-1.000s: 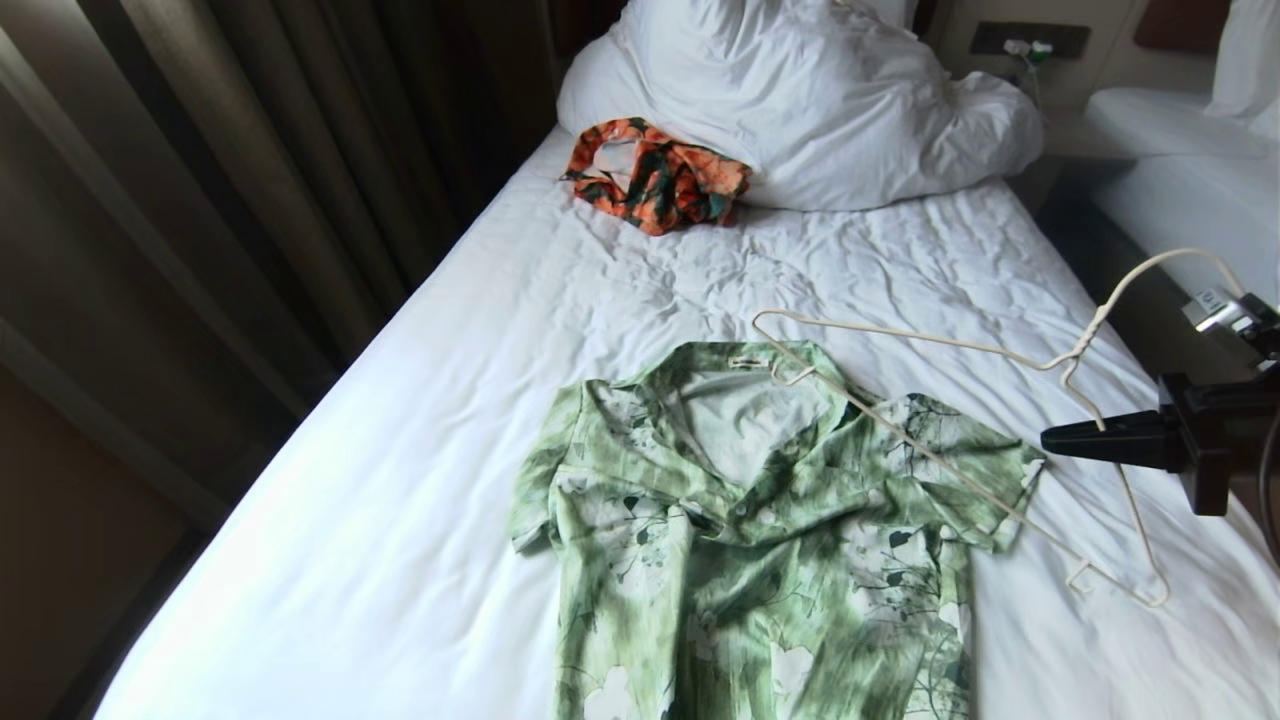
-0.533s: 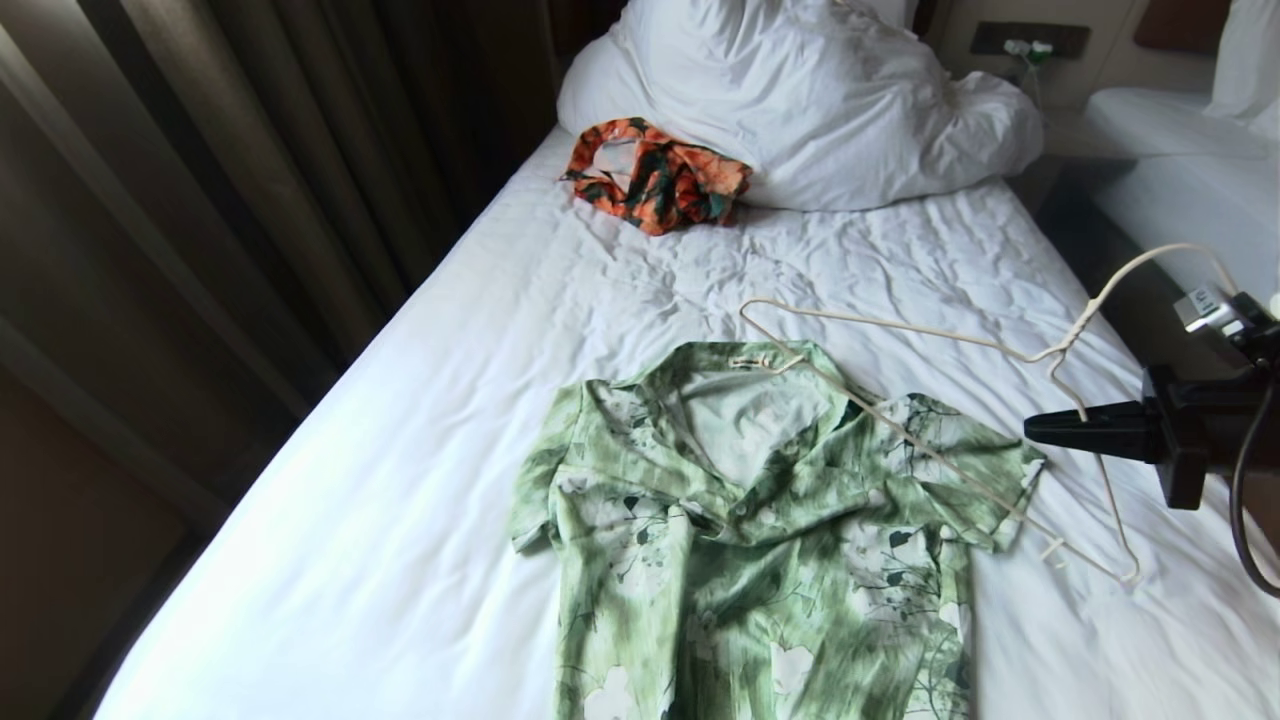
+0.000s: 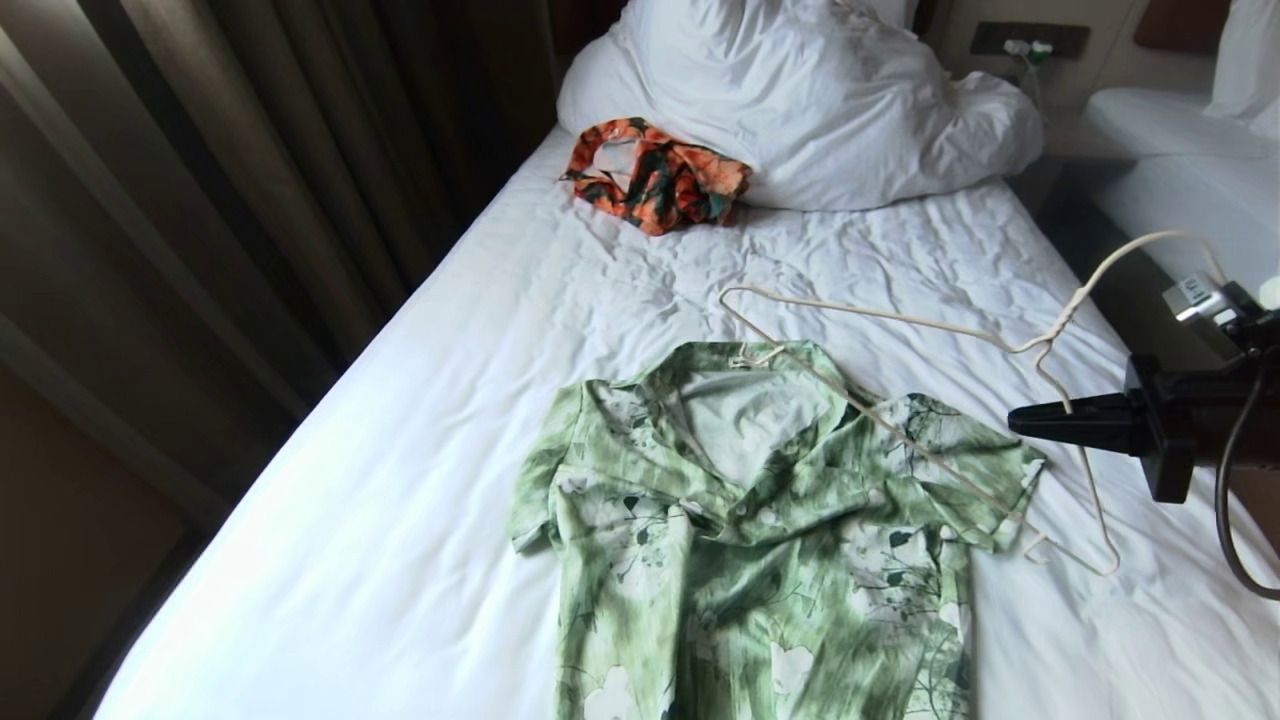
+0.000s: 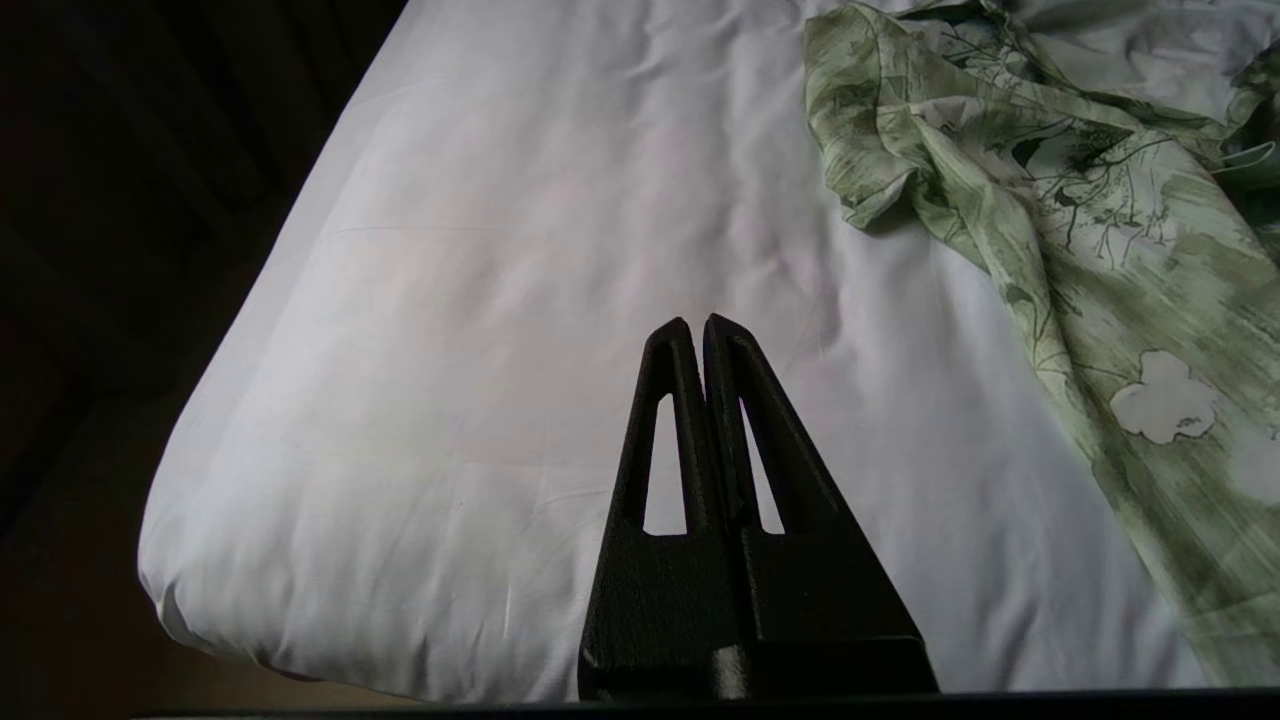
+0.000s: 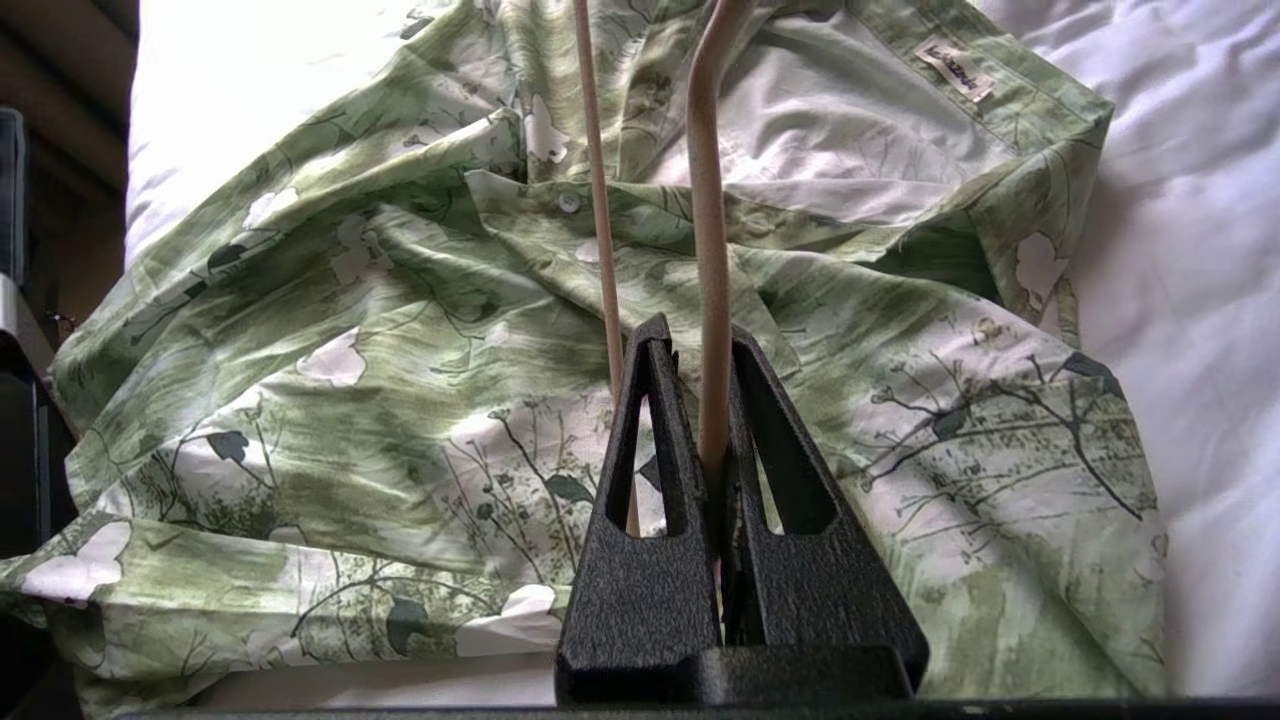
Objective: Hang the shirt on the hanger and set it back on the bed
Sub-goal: Lift the shirt and hanger
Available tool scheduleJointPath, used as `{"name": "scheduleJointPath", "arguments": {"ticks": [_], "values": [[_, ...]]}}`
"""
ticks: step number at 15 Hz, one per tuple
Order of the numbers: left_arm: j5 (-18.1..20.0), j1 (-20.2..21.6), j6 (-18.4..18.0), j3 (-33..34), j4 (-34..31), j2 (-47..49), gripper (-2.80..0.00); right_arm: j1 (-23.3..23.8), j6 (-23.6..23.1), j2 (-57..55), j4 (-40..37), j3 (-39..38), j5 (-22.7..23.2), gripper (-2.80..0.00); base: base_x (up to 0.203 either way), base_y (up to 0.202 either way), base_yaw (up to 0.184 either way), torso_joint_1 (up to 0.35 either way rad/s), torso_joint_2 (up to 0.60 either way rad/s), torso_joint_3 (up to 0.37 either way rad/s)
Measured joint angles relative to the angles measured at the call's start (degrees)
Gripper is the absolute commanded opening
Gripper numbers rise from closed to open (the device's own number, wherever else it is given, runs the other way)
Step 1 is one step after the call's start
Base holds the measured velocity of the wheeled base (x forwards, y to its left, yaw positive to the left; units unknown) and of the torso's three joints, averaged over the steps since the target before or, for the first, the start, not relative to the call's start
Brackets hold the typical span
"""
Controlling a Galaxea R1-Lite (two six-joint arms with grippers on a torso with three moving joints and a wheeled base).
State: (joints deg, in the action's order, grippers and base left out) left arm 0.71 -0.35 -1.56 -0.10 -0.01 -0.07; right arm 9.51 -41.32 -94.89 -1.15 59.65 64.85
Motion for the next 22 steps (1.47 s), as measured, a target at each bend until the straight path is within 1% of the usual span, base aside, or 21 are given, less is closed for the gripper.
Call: {"name": "scheduleJointPath", "arguments": {"ticks": [7, 10, 18, 20, 22], "values": [[0.0, 0.0, 0.0, 0.0, 0.0, 0.0, -2.80, -0.8, 0.2, -1.4, 0.5, 0.7, 0.2, -2.80, 0.000, 0.000, 0.000, 0.000, 0.00, 0.000], [0.0, 0.0, 0.0, 0.0, 0.0, 0.0, -2.80, -0.8, 0.3, -2.1, 3.1, 0.9, 0.2, -2.80, 0.000, 0.000, 0.000, 0.000, 0.00, 0.000], [0.1, 0.0, -0.2, -0.2, 0.2, 0.0, -2.80, -1.0, 0.3, -4.8, 3.9, 1.0, 0.2, -2.80, 0.000, 0.000, 0.000, 0.000, 0.00, 0.000], [0.7, 0.0, 0.0, -2.0, -0.6, 0.0, -2.80, -1.1, 0.3, -4.9, 3.9, 1.0, 0.4, -2.80, 0.000, 0.000, 0.000, 0.000, 0.00, 0.000], [2.3, 0.0, 0.0, -5.4, -3.8, 0.3, -2.80, -1.2, 0.3, -4.9, 3.9, 1.1, 0.4, -2.80, 0.000, 0.000, 0.000, 0.000, 0.00, 0.000]]}}
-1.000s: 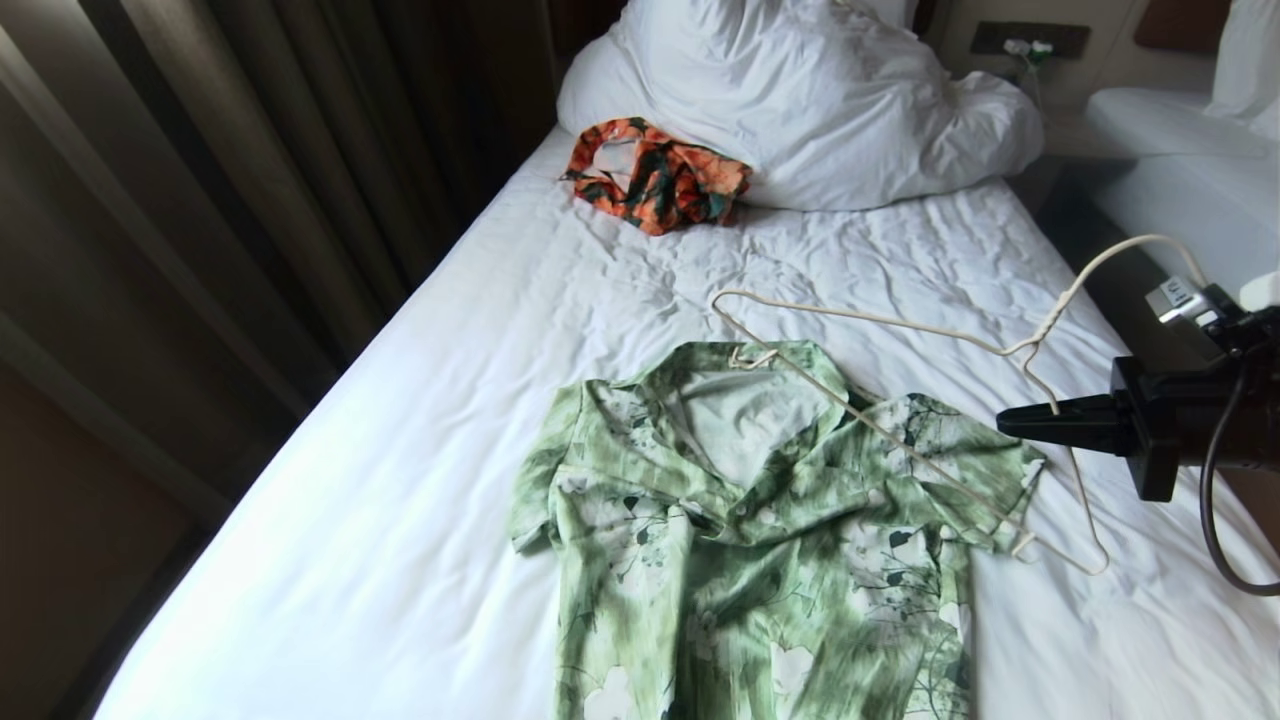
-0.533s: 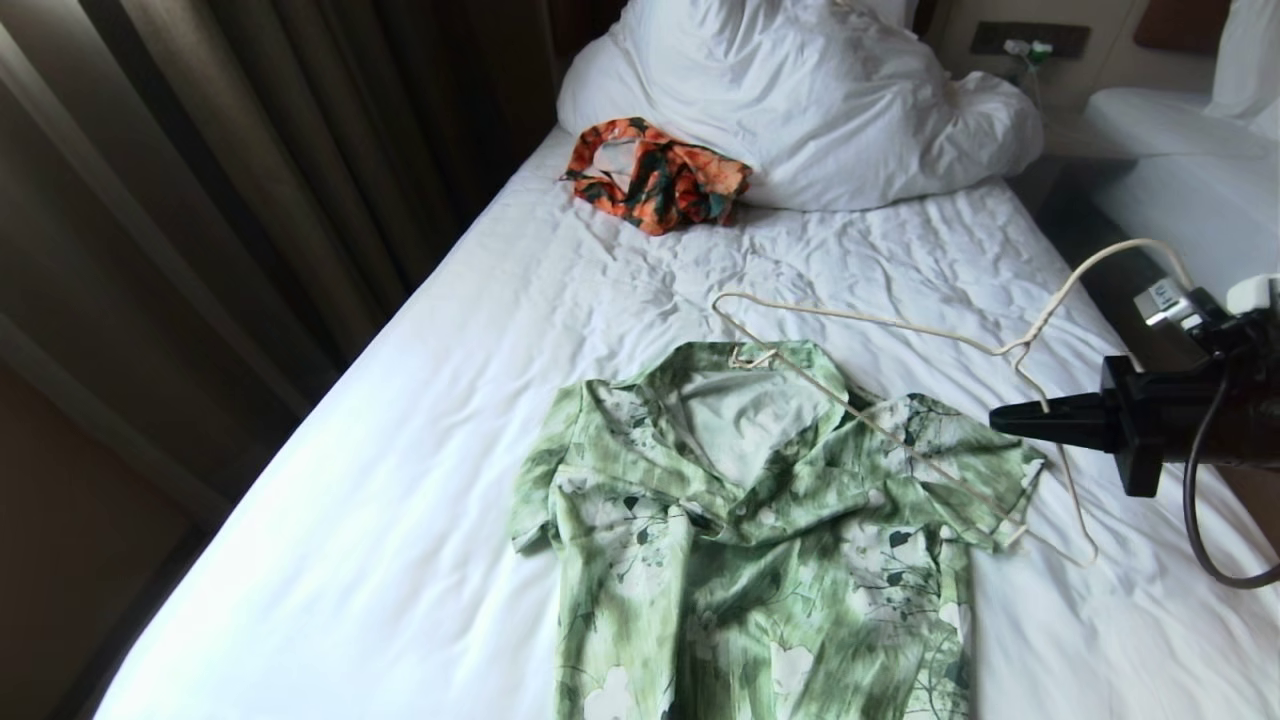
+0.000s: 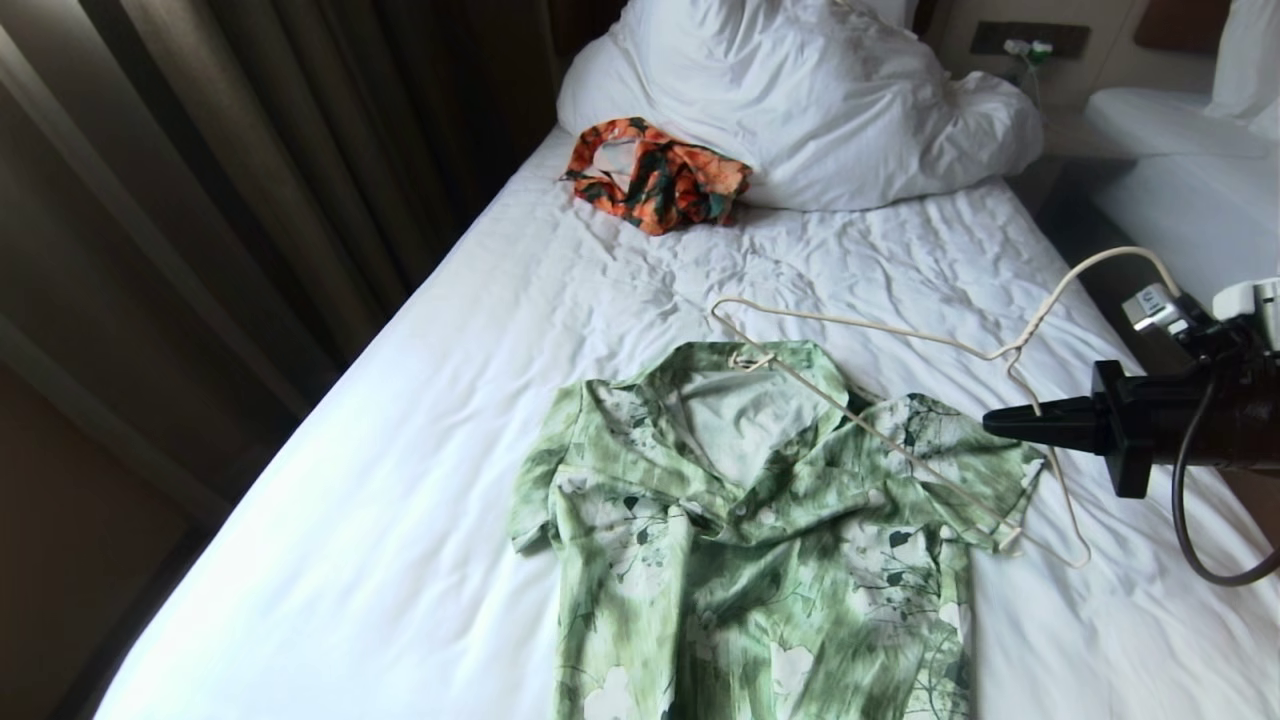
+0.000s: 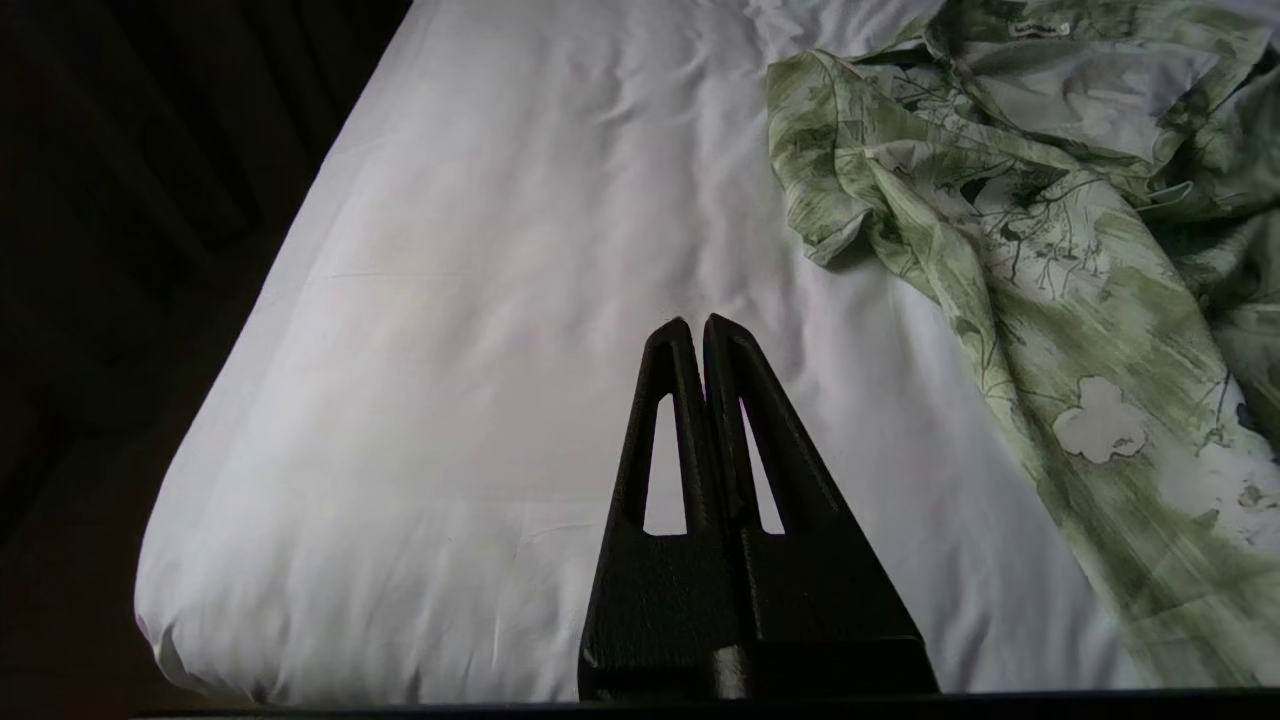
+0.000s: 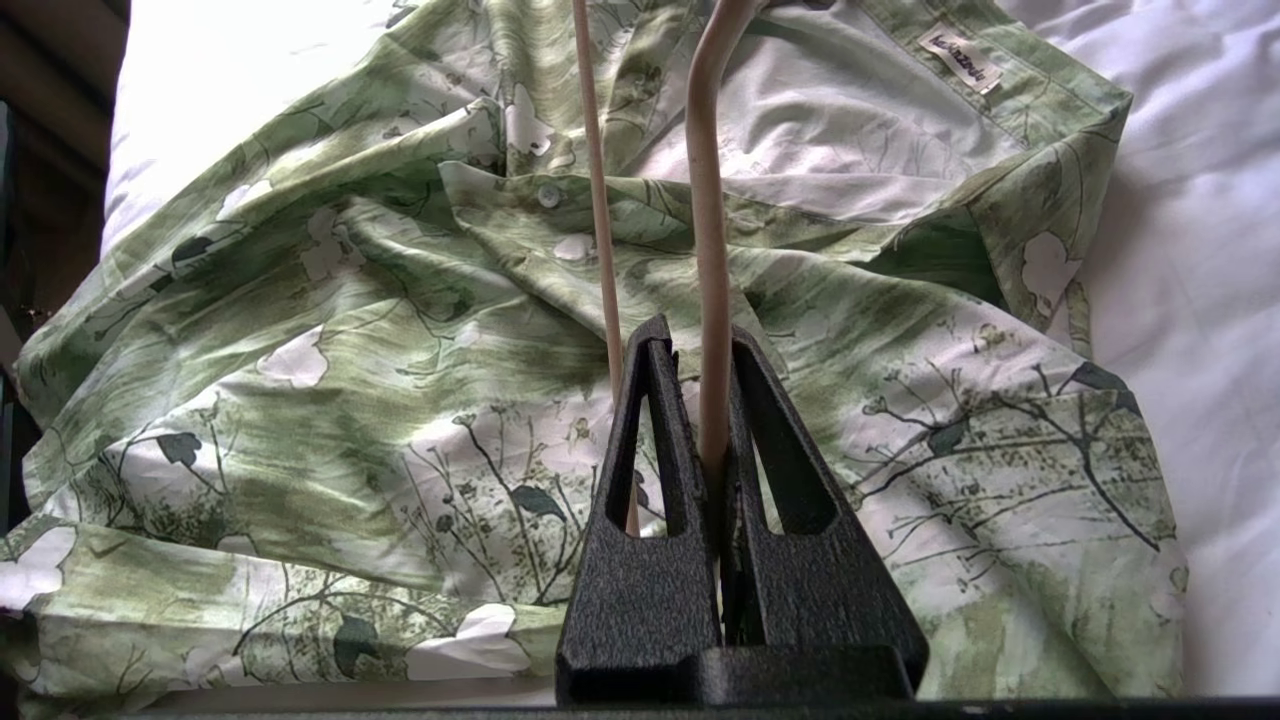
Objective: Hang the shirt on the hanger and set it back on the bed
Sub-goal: Lift the shirt and hanger
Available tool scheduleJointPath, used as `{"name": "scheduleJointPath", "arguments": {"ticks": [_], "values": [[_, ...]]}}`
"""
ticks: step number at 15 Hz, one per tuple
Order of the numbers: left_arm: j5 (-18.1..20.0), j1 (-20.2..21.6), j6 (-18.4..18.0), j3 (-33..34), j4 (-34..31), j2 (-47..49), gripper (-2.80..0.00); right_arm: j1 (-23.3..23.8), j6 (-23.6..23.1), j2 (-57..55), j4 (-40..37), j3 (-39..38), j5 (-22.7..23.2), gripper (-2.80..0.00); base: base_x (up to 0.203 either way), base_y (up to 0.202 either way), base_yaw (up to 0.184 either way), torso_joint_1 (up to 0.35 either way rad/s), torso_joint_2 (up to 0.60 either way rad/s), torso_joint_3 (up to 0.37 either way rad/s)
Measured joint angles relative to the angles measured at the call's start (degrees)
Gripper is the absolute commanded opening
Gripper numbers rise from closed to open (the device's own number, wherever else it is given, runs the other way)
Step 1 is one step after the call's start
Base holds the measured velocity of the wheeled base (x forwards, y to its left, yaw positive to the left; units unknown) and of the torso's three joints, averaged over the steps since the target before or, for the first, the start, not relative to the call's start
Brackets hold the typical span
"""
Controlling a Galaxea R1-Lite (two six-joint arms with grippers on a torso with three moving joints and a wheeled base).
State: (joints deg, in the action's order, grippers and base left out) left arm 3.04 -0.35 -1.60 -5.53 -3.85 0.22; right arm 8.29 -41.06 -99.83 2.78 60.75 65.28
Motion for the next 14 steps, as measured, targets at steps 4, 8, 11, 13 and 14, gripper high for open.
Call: {"name": "scheduleJointPath", "arguments": {"ticks": [4, 8, 11, 13, 14], "values": [[4.3, 0.0, 0.7, -6.1, -3.4, 5.1, -2.80, 0.0, 0.0, 0.2, 0.0, -0.1, 0.1, -2.80, 0.000, 0.000, 0.000, 0.000, 0.00, 0.000], [9.6, -0.7, 1.0, -12.8, -3.1, 17.8, -2.80, -0.3, 0.0, 0.5, 0.0, -0.3, 0.3, -2.80, 0.000, 0.000, 0.000, 0.000, 0.00, 0.000], [15.1, -0.9, 1.2, -16.9, -1.1, 29.4, -2.80, -0.8, 0.0, 1.0, 0.0, 0.0, 0.3, -2.80, 0.000, 0.000, 0.000, 0.000, 0.00, 0.000], [19.0, -1.6, 2.1, -19.4, 1.8, 37.1, -2.80, -0.9, 0.0, 1.1, 0.0, 0.0, 0.3, -2.80, 0.000, 0.000, 0.000, 0.000, 0.00, 0.000], [21.1, -2.8, 3.5, -20.6, 4.1, 40.7, -2.80, -1.0, 0.0, 1.1, 0.0, 0.1, 0.3, -2.80, 0.000, 0.000, 0.000, 0.000, 0.00, 0.000]]}}
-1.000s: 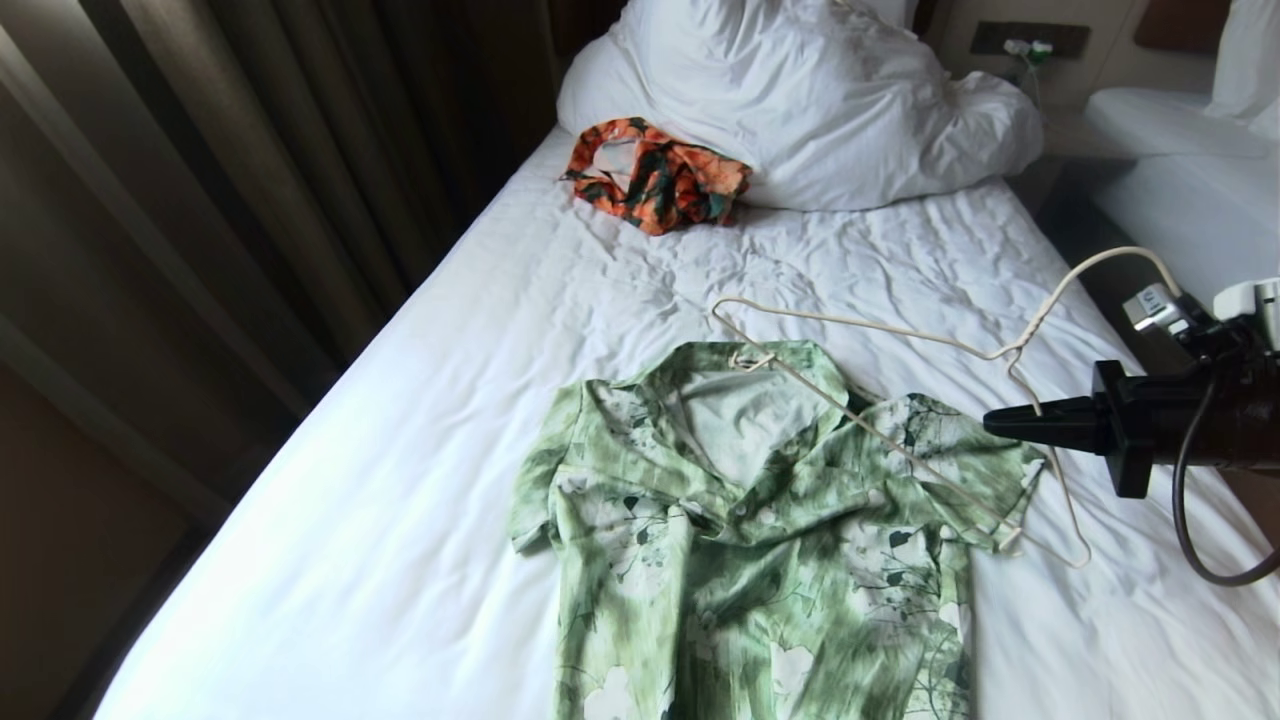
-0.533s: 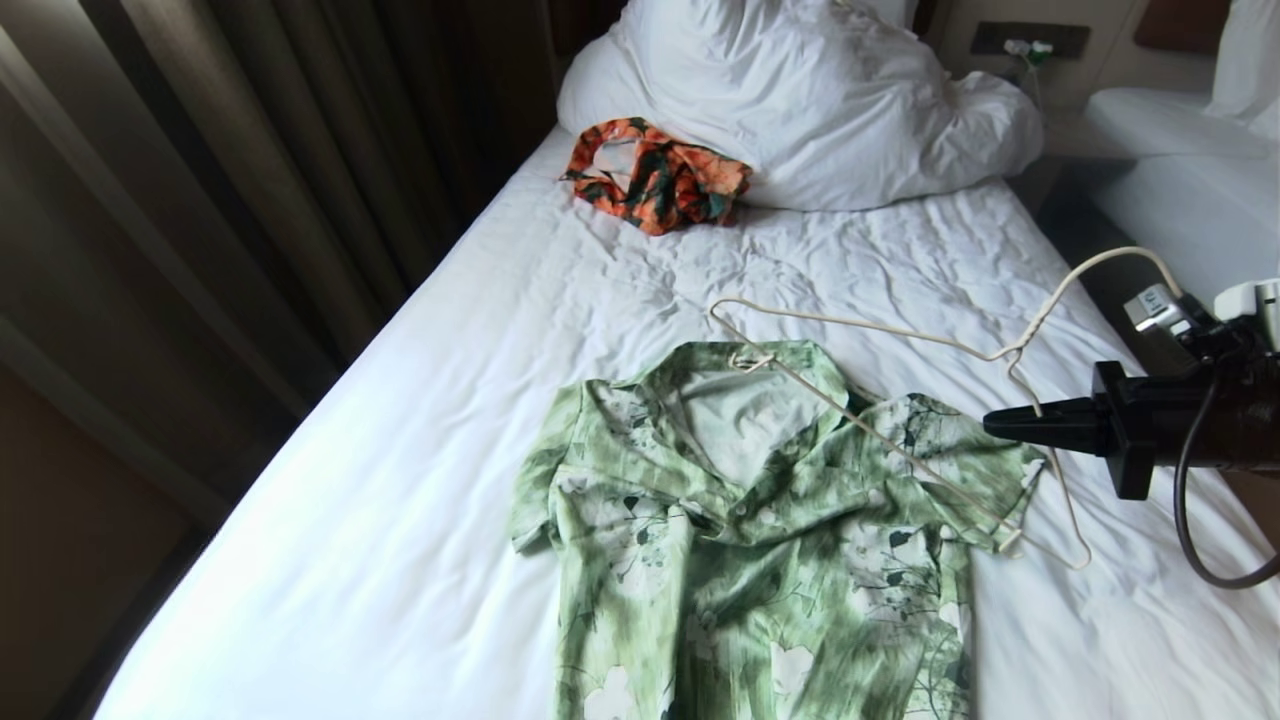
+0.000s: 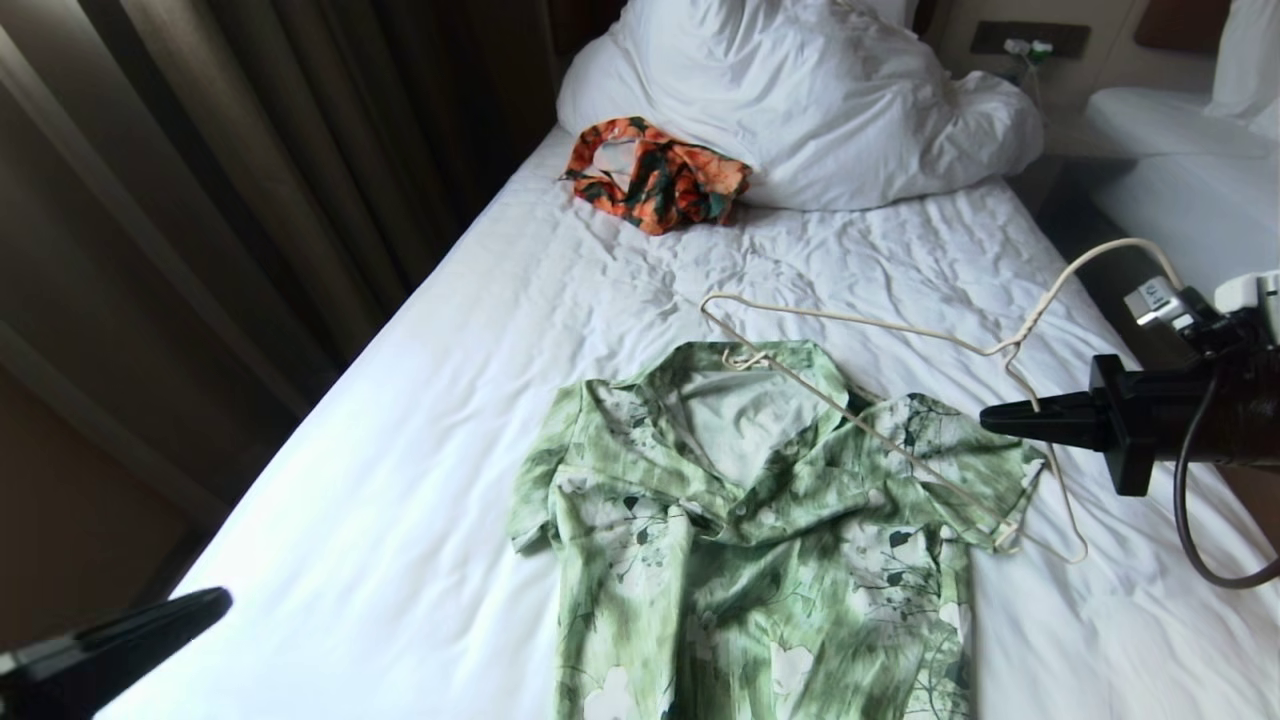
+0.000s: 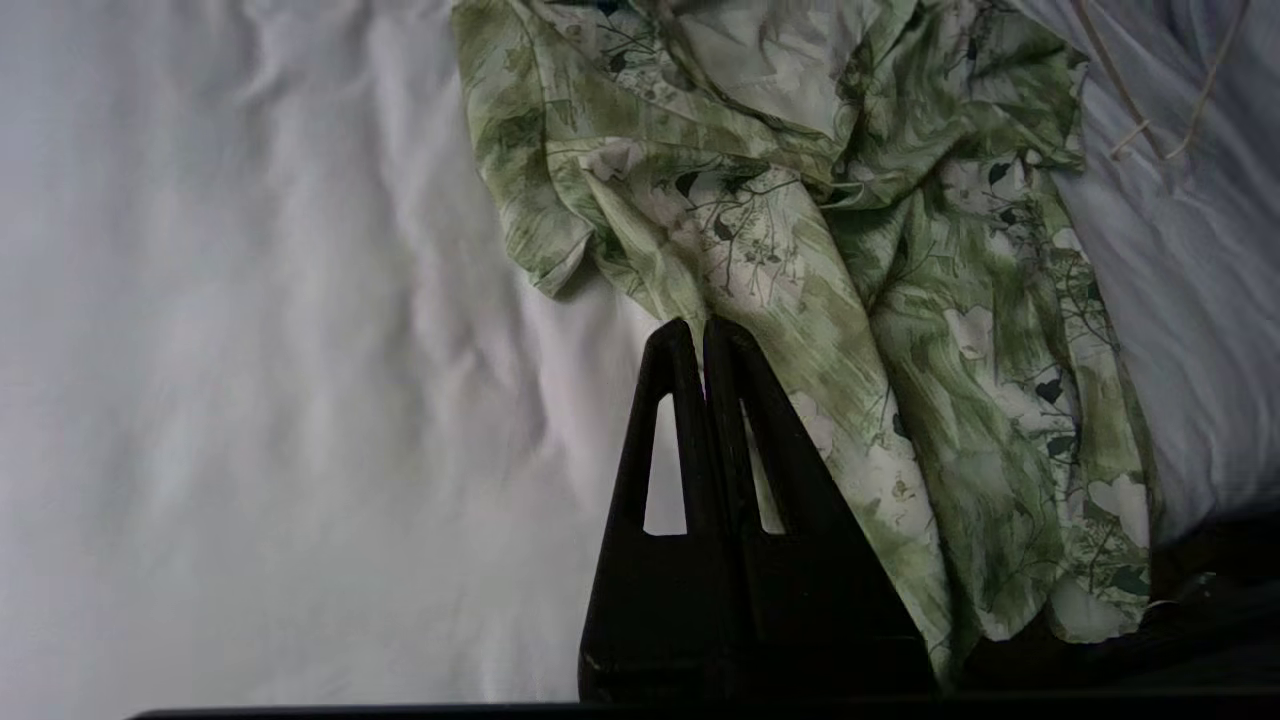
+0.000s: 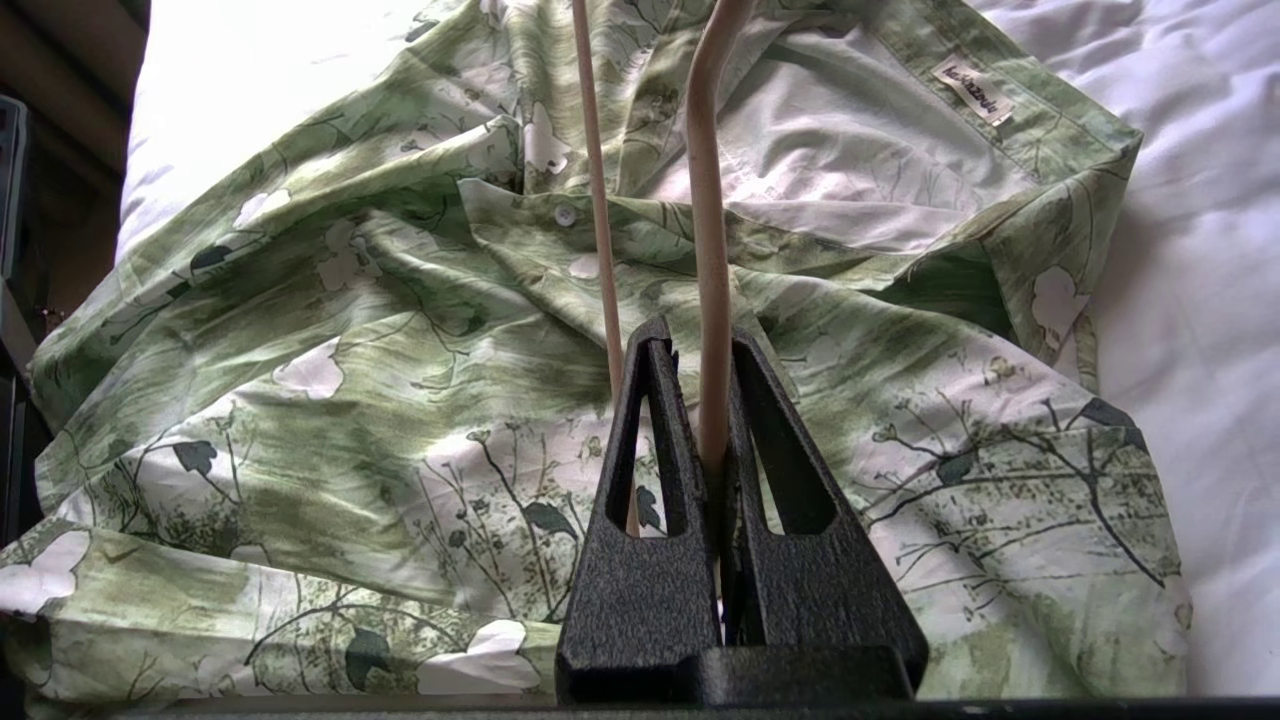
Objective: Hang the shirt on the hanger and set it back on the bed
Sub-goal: Lift the shirt and hanger
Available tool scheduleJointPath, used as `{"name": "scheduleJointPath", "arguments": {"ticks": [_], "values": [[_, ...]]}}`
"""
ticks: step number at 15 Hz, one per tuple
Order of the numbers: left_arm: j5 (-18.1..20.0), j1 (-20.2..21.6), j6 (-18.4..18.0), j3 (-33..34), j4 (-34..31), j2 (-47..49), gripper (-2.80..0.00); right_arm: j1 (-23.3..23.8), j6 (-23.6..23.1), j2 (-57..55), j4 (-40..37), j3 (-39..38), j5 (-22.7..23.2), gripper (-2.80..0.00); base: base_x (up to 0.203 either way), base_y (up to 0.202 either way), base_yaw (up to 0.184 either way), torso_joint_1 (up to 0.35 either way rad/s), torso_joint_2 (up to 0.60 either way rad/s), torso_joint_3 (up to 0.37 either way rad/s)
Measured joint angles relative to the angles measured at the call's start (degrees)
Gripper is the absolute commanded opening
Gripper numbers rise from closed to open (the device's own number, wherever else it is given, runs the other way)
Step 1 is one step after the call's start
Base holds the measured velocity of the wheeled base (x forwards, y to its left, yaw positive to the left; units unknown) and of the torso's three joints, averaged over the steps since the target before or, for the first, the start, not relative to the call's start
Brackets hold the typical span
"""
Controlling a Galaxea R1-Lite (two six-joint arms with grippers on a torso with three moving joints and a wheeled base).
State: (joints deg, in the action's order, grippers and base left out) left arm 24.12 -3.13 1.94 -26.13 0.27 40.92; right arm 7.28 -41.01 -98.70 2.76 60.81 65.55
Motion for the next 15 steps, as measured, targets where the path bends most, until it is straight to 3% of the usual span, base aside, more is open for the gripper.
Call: {"name": "scheduleJointPath", "arguments": {"ticks": [2, 8, 15], "values": [[2.8, -3.6, 2.2, -1.8, 4.3, 6.7, -2.80, -0.2, 0.4, -0.2, 0.0, 0.9, 0.0, -2.80, 0.000, 0.000, 0.000, 0.000, 0.00, 0.000], [4.4, -11.8, 5.7, -7.7, 18.0, 30.7, -2.80, -0.1, 1.9, -1.9, 0.9, 2.9, 0.0, -2.80, 0.000, 0.000, 0.000, 0.000, 0.00, 0.000], [3.7, -18.5, 6.7, -24.6, 27.2, 58.5, -2.80, 3.1, 2.0, -3.8, 2.1, 3.4, 0.3, -2.80, 0.000, 0.000, 0.000, 0.000, 0.00, 0.000]]}}
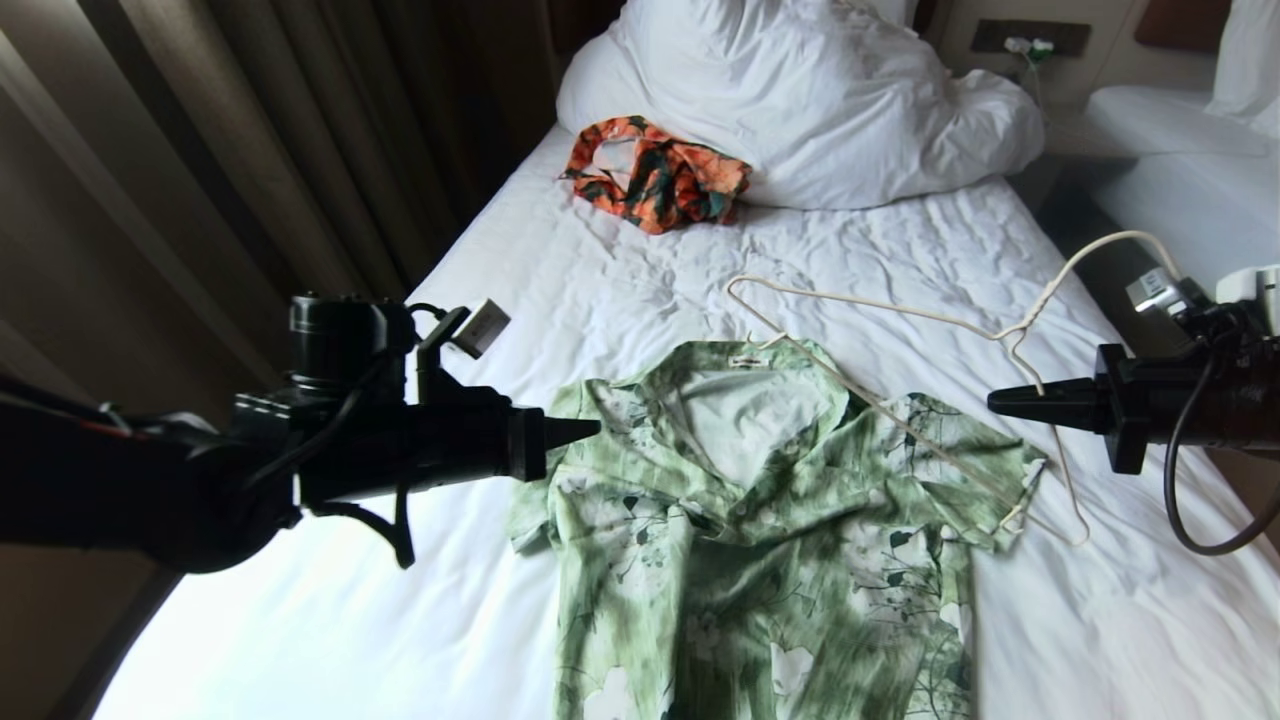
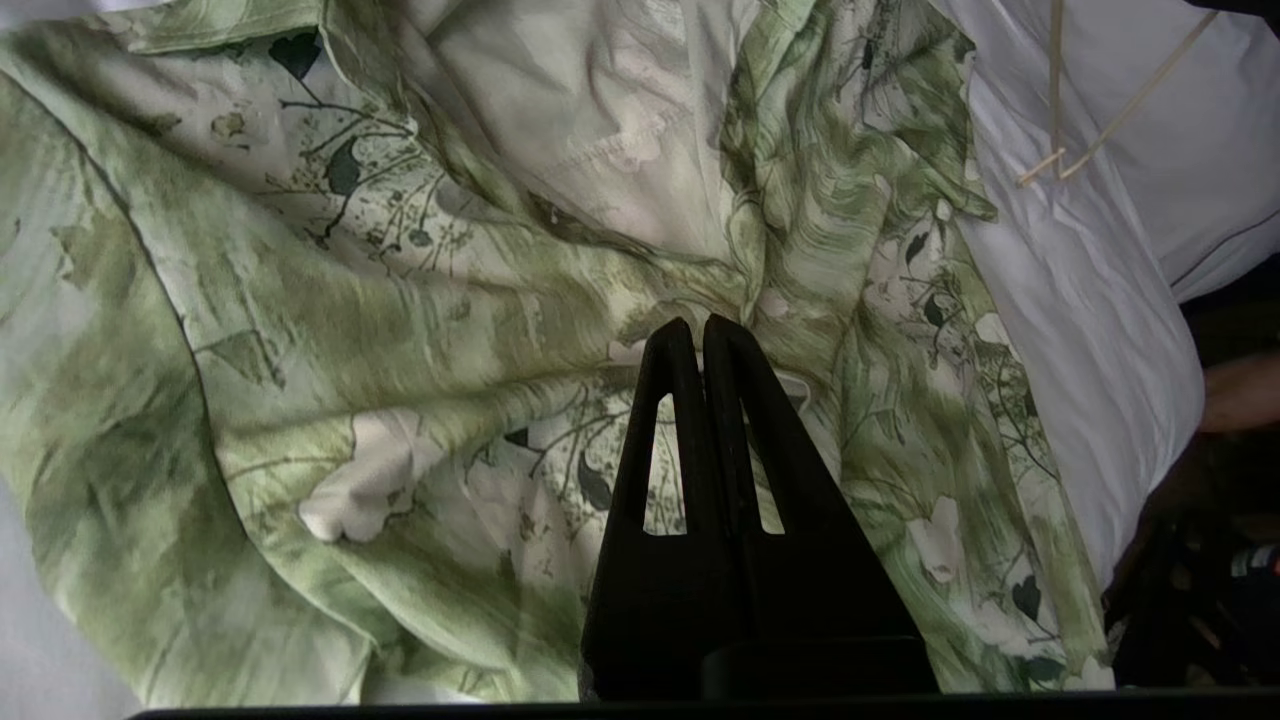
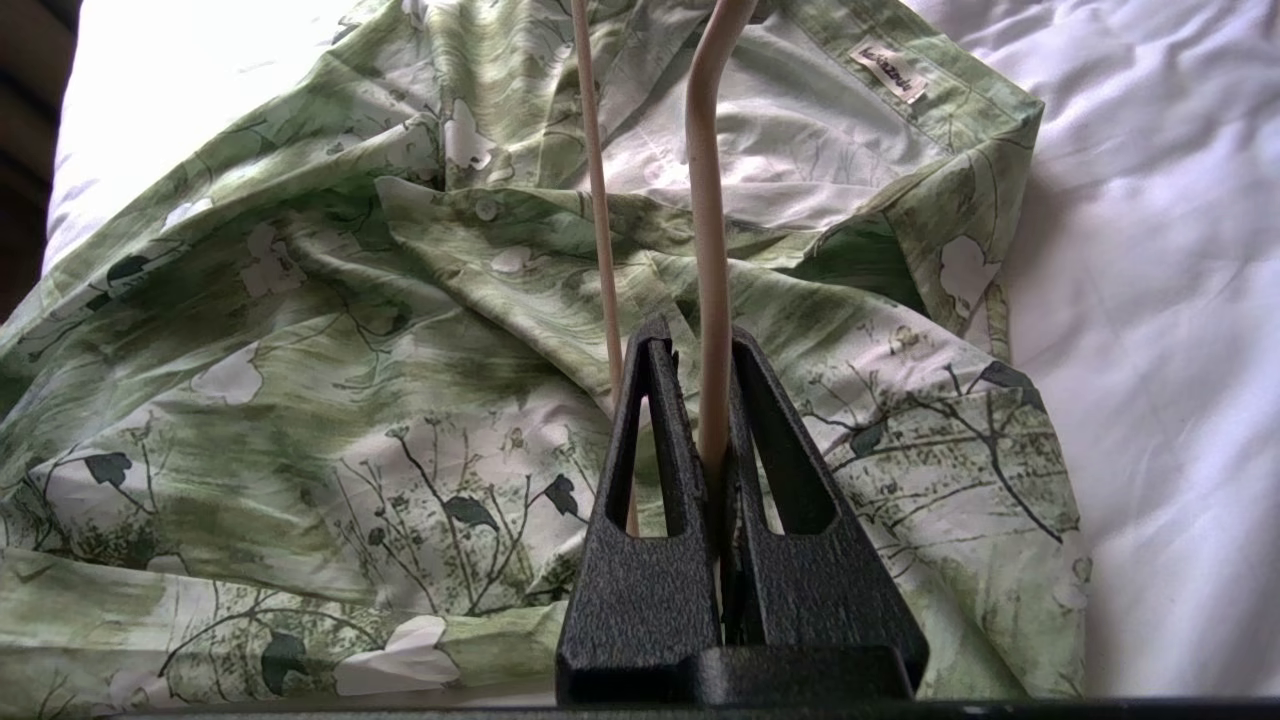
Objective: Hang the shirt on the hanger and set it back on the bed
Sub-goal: Lift the shirt and hanger
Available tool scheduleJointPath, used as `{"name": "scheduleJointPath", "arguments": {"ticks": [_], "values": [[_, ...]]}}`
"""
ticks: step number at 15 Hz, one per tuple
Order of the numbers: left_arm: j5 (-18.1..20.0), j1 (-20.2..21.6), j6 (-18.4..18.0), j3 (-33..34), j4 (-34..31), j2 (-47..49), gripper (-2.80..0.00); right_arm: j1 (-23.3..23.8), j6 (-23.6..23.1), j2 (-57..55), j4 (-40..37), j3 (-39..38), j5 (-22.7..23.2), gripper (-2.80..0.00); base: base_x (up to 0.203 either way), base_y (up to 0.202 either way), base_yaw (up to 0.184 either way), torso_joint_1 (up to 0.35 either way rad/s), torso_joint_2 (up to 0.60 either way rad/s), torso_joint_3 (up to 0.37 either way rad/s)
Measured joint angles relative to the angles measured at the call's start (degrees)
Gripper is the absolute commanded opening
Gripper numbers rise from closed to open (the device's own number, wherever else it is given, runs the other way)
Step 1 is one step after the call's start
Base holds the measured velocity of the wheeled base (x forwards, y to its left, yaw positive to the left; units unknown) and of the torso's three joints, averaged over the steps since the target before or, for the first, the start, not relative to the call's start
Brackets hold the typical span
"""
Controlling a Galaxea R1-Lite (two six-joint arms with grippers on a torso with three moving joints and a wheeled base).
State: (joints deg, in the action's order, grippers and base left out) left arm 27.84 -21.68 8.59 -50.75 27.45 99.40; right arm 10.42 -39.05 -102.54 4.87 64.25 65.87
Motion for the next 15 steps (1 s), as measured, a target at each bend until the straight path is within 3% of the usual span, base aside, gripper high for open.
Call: {"name": "scheduleJointPath", "arguments": {"ticks": [4, 9, 10, 15], "values": [[-4.2, -0.6, 0.2, -10.3, 1.1, 11.3, -2.80, 0.5, 0.0, -1.5, 2.8, -0.4, 0.0, -2.80, 0.000, 0.000, 0.000, 0.000, 0.00, 0.000], [-7.4, -0.2, 0.2, -17.5, 1.4, 20.2, -2.80, 0.4, 0.0, -2.7, 3.0, -0.5, 0.0, -2.80, 0.000, 0.000, 0.000, 0.000, 0.00, 0.000], [-7.9, -0.2, 0.2, -18.4, 1.9, 21.5, 0.00, 0.6, 0.0, -2.8, 3.0, -0.4, 0.0, -2.80, 0.000, 0.000, 0.000, 0.000, 0.00, 0.000], [-10.0, -0.3, 0.4, -22.1, 2.7, 25.3, 0.00, 1.3, 0.0, -3.1, 3.1, -0.4, 0.0, -2.80, 0.000, 0.000, 0.000, 0.000, 0.00, 0.000]]}}
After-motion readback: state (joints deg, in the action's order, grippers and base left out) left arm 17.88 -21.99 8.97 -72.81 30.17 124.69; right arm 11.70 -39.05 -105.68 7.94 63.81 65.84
